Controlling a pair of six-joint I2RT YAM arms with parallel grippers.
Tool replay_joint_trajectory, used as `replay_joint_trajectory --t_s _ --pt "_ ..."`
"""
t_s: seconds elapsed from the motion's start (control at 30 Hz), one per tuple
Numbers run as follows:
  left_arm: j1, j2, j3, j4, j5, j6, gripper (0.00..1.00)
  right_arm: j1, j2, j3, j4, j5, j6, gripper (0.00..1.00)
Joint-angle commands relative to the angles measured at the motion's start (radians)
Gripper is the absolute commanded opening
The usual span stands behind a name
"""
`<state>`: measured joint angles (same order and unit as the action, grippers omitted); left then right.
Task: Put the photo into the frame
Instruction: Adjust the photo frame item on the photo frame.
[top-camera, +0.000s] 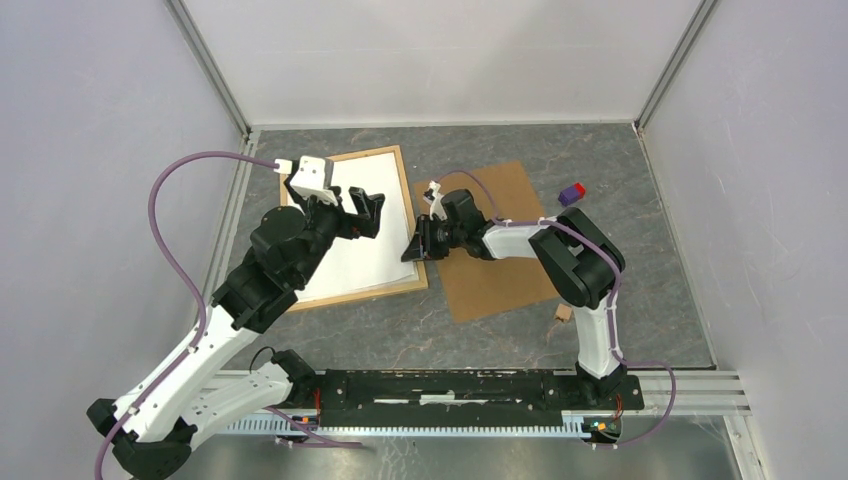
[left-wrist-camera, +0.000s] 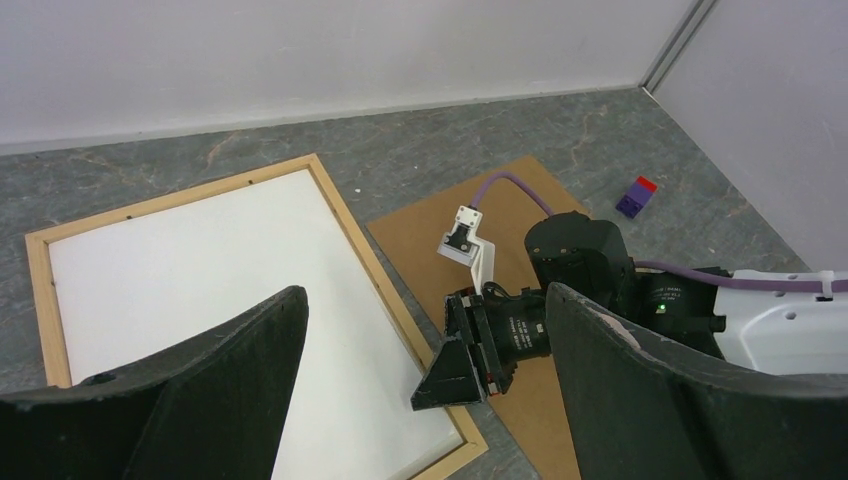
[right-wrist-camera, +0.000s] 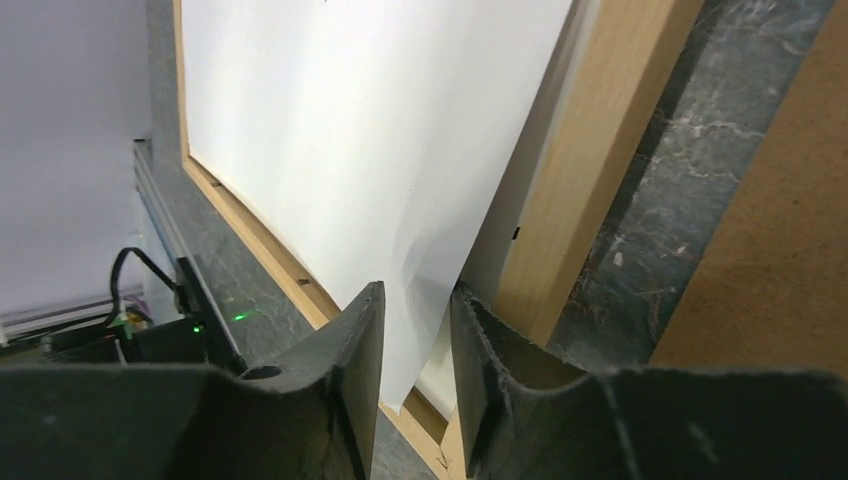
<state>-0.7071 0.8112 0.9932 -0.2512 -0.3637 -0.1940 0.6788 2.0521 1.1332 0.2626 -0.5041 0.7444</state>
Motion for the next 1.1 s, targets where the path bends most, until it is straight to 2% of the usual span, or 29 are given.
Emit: replay_joint_trajectory --t_s 0.0,0.37,0.5,0.6,0.7,0.87,0.97,1.07 --pt "0.004 0.004 0.001 0.049 0.02 -0.047 0.94 0.005 -0.082 0.065 -0.143 0.077 -0.114 0.39" --pt "0.007 0.02 -0.006 0.053 0.011 -0.045 0.94 0.004 -0.259 0.012 -0.337 0.167 -0.287 0.55" --pt "0.008 0.029 0.002 0.046 0.059 -0.058 0.94 0.003 -0.342 -0.053 -0.402 0.261 -0.394 0.68" --pt "0.01 0.032 -0.007 0.05 0.039 -0.057 0.95 0.005 -0.379 -0.093 -0.451 0.314 -0.469 0.73" --pt "0.01 0.035 0.002 0.042 0.056 -0.063 0.95 0.005 -0.408 -0.147 -0.442 0.341 -0.476 0.76" --pt "0.012 0.043 -0.011 0.051 0.021 -0.059 0.96 0.037 -0.425 -0.233 -0.305 0.239 -0.405 0.79" --pt "0.012 0.058 -0.022 0.062 0.015 -0.061 0.96 0.043 -0.428 -0.236 -0.301 0.24 -0.405 0.82" --pt "0.012 0.099 -0.02 0.054 0.012 -0.072 0.97 0.041 -0.47 -0.238 -0.369 0.351 -0.471 0.91"
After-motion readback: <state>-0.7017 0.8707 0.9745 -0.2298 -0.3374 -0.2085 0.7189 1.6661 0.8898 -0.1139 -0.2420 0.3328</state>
